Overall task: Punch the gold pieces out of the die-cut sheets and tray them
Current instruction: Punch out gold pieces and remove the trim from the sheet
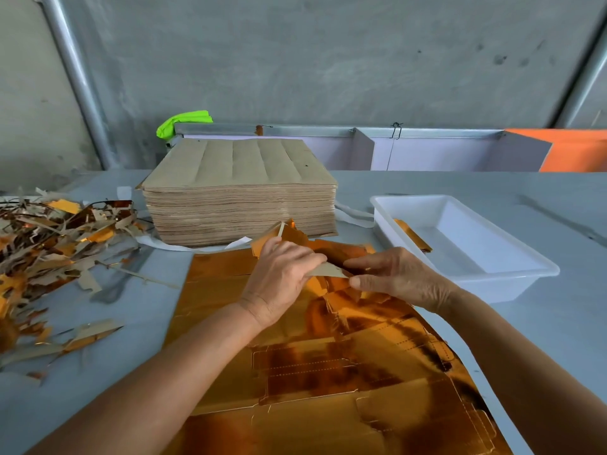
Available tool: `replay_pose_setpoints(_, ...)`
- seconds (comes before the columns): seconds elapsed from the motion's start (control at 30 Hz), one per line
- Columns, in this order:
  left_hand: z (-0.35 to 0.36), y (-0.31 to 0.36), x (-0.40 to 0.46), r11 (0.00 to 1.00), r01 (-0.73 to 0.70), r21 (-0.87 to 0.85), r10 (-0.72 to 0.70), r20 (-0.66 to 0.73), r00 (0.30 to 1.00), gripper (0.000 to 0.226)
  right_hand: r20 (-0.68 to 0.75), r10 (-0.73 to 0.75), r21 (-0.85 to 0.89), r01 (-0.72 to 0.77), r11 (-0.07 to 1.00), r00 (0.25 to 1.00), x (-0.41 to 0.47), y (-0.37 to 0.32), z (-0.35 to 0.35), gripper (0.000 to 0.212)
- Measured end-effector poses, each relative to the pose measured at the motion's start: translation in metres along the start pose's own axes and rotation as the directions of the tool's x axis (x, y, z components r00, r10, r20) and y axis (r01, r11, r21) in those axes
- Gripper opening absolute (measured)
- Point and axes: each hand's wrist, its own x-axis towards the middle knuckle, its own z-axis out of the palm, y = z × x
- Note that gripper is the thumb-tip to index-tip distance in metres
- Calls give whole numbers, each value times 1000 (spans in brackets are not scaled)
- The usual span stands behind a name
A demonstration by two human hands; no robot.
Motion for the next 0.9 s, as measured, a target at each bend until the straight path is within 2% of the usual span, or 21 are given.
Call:
replay_pose_setpoints(0.13, -3, -2, 1, 998, -64, -3, 64, 2, 998, 41, 5, 0, 117, 0, 993, 1000, -1, 2, 1, 20)
replay_pose_setpoints(0.23, -6, -2, 5, 995, -104, -5, 104, -5, 995, 43, -1, 41, 109, -41, 993, 999, 0, 3, 3, 22)
replay_pose_setpoints(0.37, -8, 1, 10, 992, -117, -54, 117, -7, 993, 42, -103, 10, -186, -29, 982, 995, 7, 2, 5, 19)
replay_pose_setpoints(0.47, -7, 6, 15, 988, -141, -65, 141, 2, 990, 42, -172, -57, -413, -19, 910, 983, 12, -2, 12, 20)
replay_pose_setpoints(0.53, -7, 8, 17, 986, -165, -23, 164, -13, 986, 46, -234, -126, -485, -4, 874, 964, 16, 0, 17, 18)
replay_pose_setpoints(0.6, -7, 6, 15, 985, -170, 39, 171, -41, 984, 51, -380, -131, -419, -44, 907, 916, 20, 2, 17, 17)
replay_pose_setpoints(0.7, -6, 0, 9, 982, -168, 88, 172, -47, 984, 55, -581, 4, -251, -183, 950, 814, 27, 7, 8, 15)
replay_pose_setpoints(0.8, -6, -3, 1, 978, -206, 23, 207, -22, 978, 47, -648, 136, -78, -242, 967, 750, 30, 14, -2, 21)
replay_pose_setpoints(0.9, -9, -6, -7, 972, -236, -11, 236, -6, 972, 34, -669, 175, -51, -280, 959, 723, 29, 23, -12, 27)
